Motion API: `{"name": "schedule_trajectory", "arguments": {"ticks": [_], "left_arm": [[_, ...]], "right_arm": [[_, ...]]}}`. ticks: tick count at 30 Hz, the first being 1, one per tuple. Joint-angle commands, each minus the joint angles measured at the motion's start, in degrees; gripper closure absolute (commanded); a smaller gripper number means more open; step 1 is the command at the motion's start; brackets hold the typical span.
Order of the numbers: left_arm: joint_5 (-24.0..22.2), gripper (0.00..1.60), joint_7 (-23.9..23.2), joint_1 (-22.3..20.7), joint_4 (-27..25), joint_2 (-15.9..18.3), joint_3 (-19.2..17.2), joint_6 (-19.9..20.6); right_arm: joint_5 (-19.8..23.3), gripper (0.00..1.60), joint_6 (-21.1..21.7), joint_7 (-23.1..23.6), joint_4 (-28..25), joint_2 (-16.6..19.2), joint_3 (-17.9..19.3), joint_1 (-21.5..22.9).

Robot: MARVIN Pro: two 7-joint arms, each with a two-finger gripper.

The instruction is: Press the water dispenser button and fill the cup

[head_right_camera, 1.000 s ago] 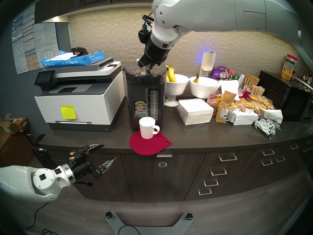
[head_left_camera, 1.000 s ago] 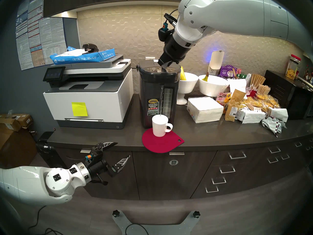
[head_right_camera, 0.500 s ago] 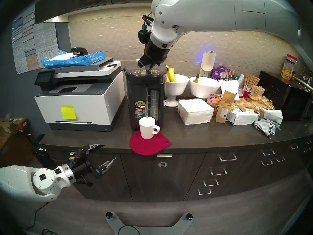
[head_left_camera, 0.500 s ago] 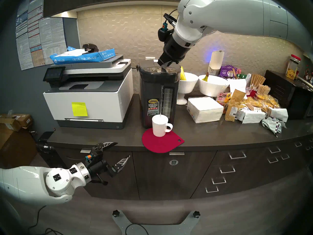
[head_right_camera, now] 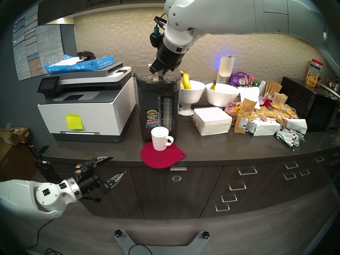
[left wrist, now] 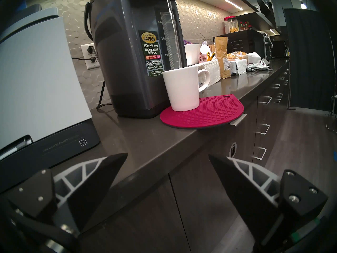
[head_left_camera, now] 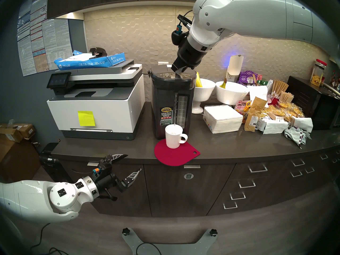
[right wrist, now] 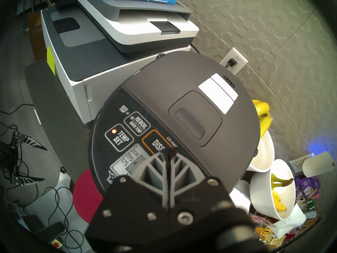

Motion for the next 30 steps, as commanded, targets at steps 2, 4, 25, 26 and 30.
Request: {"name": "schedule_trajectory", "arguments": {"ticks": [2, 4, 25, 26, 30], "left_arm": [[0.13, 0.0, -0.07, -0.49, -0.21, -0.14, -0.47, -0.45], [0.13, 0.0, -0.07, -0.5, -0.21, -0.14, -0.45, -0.45], [0.12, 0.0, -0.04, -0.64, -0.22, -0.13, -0.3, -0.45], [0.12, 0.0, -0.04, -0.65, -0.22, -0.13, -0.3, -0.45], [0.12, 0.0, -0.04, -0.67, -0.22, -0.13, -0.27, -0.46]], "right_arm": [[-0.08, 1.6, 0.25, 0.57, -1.05, -0.92, -1.27, -2.59], [-0.09, 1.6, 0.21, 0.58, -1.05, -0.92, -1.24, -2.6], [-0.01, 1.6, 0.07, 0.36, -1.32, -1.13, -1.07, -2.69], [0.0, 1.6, 0.07, 0.35, -1.33, -1.14, -1.06, -2.69], [0.05, 1.6, 0.06, 0.24, -1.3, -1.27, -1.0, -2.68]]}}
